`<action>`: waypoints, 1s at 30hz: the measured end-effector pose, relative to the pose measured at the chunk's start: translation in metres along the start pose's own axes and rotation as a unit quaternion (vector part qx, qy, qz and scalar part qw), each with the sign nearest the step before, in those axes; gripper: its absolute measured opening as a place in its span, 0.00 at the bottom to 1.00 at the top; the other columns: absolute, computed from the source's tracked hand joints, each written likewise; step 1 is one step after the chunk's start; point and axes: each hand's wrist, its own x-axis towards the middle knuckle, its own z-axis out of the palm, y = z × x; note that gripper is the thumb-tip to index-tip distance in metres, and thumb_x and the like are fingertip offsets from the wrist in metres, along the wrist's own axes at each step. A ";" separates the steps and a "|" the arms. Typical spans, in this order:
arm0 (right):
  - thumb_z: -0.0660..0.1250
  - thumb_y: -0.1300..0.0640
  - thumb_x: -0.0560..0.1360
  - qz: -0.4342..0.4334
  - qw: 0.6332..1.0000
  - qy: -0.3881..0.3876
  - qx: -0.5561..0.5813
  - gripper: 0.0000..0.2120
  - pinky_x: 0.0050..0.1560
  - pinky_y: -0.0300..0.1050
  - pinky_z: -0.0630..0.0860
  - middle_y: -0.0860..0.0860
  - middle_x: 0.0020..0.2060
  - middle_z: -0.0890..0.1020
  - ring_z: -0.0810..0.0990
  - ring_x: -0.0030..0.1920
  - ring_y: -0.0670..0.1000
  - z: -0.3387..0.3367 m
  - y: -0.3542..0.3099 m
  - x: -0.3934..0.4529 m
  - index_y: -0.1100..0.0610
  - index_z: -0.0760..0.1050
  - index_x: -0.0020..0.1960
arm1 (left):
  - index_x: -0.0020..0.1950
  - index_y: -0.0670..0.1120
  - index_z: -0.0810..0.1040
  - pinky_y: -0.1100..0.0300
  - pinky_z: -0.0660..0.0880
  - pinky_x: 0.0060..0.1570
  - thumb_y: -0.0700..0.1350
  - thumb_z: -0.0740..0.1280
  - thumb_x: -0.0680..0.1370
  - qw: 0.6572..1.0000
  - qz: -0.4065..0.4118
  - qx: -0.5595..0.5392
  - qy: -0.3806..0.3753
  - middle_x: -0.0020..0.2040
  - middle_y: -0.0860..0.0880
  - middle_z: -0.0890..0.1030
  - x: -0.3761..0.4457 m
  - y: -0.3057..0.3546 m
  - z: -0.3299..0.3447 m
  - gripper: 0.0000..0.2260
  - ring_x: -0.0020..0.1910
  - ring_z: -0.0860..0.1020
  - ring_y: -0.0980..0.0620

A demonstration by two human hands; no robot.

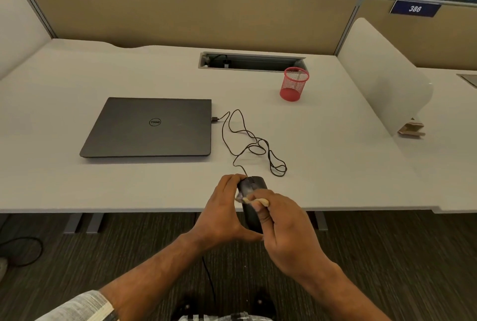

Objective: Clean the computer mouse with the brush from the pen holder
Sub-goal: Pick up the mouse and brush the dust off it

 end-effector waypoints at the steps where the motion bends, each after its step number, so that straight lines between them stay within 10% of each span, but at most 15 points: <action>1: 0.54 0.49 0.82 -0.002 1.000 -0.007 0.004 0.16 0.48 0.40 0.77 0.47 0.49 0.83 0.80 0.48 0.44 0.001 -0.001 0.000 0.53 0.76 0.60 | 0.72 0.55 0.60 0.76 0.63 0.59 0.65 0.78 0.55 1.000 0.000 -0.001 -0.001 0.64 0.62 0.64 0.000 0.000 0.000 0.50 0.61 0.67 0.68; 30: 0.53 0.46 0.82 -0.011 0.999 -0.043 0.026 0.15 0.51 0.41 0.77 0.45 0.50 0.82 0.78 0.51 0.42 -0.004 0.006 0.001 0.48 0.73 0.62 | 0.72 0.57 0.60 0.74 0.65 0.59 0.60 0.81 0.57 0.999 0.000 -0.034 -0.015 0.65 0.61 0.65 0.003 -0.002 -0.001 0.49 0.65 0.67 0.65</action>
